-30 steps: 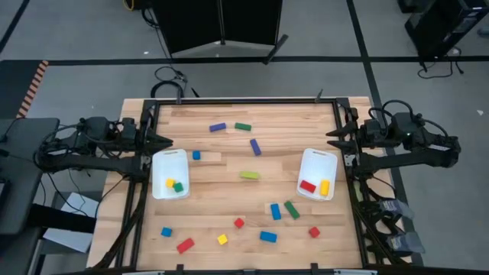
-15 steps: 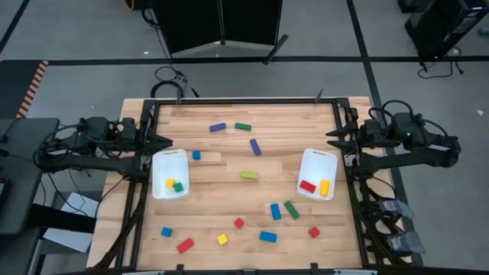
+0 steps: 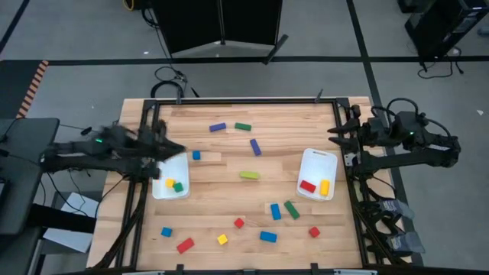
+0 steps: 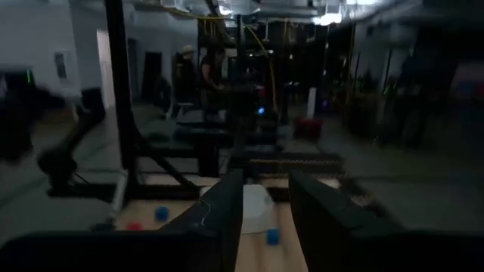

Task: Sort blocks by size
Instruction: Put the blue game piece in the left bin

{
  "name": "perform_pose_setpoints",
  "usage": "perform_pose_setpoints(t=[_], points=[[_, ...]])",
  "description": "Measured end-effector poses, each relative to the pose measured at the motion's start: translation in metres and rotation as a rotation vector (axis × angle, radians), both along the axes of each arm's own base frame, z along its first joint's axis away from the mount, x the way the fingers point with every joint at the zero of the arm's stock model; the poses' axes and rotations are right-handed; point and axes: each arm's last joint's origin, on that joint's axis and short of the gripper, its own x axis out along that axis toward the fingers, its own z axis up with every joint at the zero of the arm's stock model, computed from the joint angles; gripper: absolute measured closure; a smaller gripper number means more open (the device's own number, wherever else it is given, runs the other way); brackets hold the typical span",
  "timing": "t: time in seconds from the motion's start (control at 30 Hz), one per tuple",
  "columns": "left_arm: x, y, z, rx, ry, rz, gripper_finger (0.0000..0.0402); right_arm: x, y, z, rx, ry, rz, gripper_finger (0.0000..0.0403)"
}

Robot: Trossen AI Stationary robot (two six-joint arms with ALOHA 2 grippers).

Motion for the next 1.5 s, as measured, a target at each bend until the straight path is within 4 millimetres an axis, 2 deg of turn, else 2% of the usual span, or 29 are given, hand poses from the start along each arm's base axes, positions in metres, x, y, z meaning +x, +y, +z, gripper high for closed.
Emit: perform_pose_setpoints(t=[0.13,0.23,0.4,0.53,0.63,0.73,0.83,0.9,1.0,1.1,1.17,1.33,1.5], points=[[0.020,0.000,-0.068,-0.152,-0.042,0.020,0.0355,0.011,0.001,-0.012,0.093,0.052,0.026,0.0292],[0.023,0.002,-0.096,-0.257,-0.179,0.052,0.0355,0.025,0.002,-0.029,0.081,0.135,0.057,0.0294],[0.023,0.002,-0.091,-0.349,-0.344,0.024,0.0355,0.052,0.002,-0.056,0.080,0.181,0.060,0.0290],[0.022,0.003,-0.068,-0.341,-0.471,0.023,0.0355,0.074,0.002,-0.074,0.083,0.155,0.061,0.0288],[0.029,0.001,-0.052,-0.242,-0.427,-0.033,0.0355,0.086,0.002,-0.082,0.112,0.156,0.060,0.0290],[0.040,-0.001,-0.041,-0.187,-0.327,-0.074,0.0355,0.094,0.002,-0.086,0.112,0.171,0.063,0.0291],[0.055,0.003,-0.029,-0.191,-0.184,0.039,0.0355,0.097,0.002,-0.089,0.110,0.193,0.074,0.0291],[0.066,0.008,-0.032,-0.165,0.060,0.163,0.0355,0.098,0.002,-0.091,0.090,0.209,0.083,0.0291],[0.086,0.014,-0.032,-0.131,0.363,0.223,0.0355,0.097,0.003,-0.091,0.077,0.209,0.090,0.0293],[0.104,0.023,-0.015,-0.087,0.573,0.253,0.0352,0.097,0.003,-0.091,0.077,0.210,0.091,0.0292],[0.116,0.030,-0.014,-0.043,0.758,0.268,0.0343,0.097,0.003,-0.091,0.076,0.208,0.091,0.0291],[0.148,0.049,-0.030,0.015,1.169,0.231,0.0278,0.097,0.004,-0.091,0.083,0.209,0.095,0.0294],[0.171,0.061,-0.066,0.066,1.392,0.183,0.0178,0.097,0.008,-0.091,0.081,0.211,0.120,0.0295]])
